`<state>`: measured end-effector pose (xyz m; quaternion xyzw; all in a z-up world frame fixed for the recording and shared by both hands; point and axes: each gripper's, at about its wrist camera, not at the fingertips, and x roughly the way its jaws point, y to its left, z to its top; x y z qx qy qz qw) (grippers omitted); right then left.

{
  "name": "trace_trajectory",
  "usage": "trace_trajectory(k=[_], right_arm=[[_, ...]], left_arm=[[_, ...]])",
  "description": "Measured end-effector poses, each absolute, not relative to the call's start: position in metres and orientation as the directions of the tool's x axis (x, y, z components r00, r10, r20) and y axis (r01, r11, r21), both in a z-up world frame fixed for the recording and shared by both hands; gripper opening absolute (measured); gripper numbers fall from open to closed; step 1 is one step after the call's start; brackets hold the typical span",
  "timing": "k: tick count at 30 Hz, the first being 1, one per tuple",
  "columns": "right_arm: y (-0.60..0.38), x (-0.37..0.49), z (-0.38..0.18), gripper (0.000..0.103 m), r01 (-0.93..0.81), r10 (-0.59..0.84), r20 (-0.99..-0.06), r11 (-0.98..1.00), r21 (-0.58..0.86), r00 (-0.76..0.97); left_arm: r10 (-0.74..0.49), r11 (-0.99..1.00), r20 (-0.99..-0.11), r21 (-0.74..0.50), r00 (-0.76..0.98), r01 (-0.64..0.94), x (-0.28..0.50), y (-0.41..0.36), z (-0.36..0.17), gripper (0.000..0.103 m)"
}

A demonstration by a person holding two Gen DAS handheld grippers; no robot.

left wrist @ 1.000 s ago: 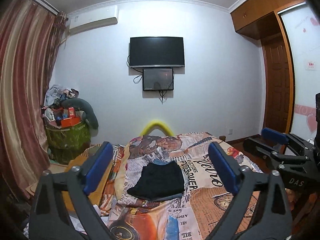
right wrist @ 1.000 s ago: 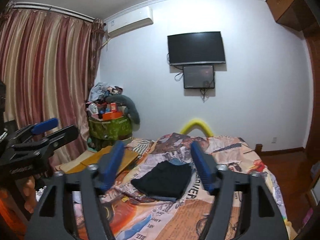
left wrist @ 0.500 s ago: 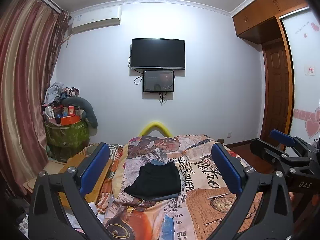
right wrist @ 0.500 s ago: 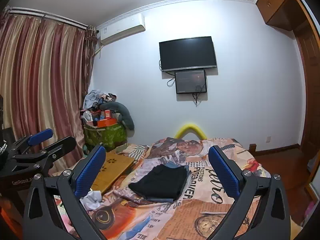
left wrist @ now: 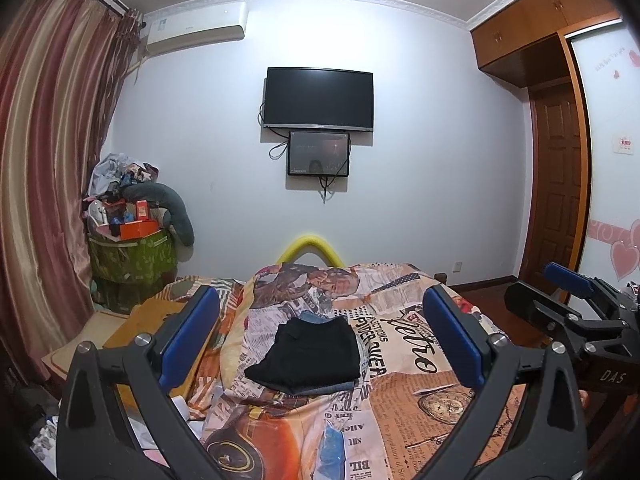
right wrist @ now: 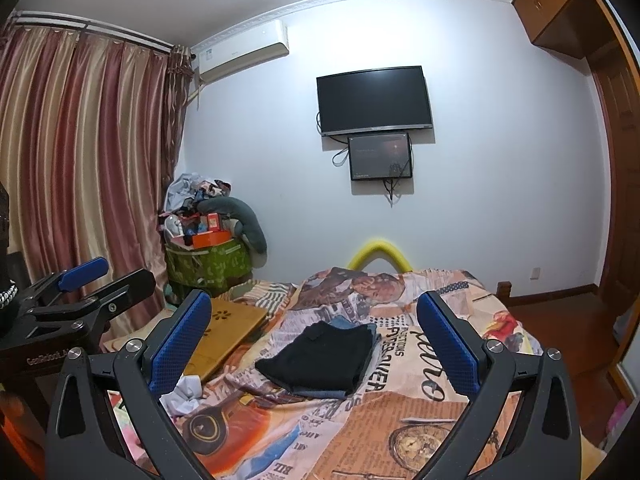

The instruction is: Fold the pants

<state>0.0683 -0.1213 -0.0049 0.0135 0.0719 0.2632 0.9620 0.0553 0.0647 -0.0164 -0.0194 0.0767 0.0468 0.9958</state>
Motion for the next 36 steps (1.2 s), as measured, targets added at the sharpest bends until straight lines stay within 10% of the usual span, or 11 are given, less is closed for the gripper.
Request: trace_trajectory(k=[36], right_arm=[[-0.128,0.066,-0.005,0.102,-0.493,0.5,-0.135,0.866,0.083,0.855]], left_arm=[[0.027,0.998,-0.207,-0.047,0.978,-0.037,0.066,0.067,-0.022,0.103]])
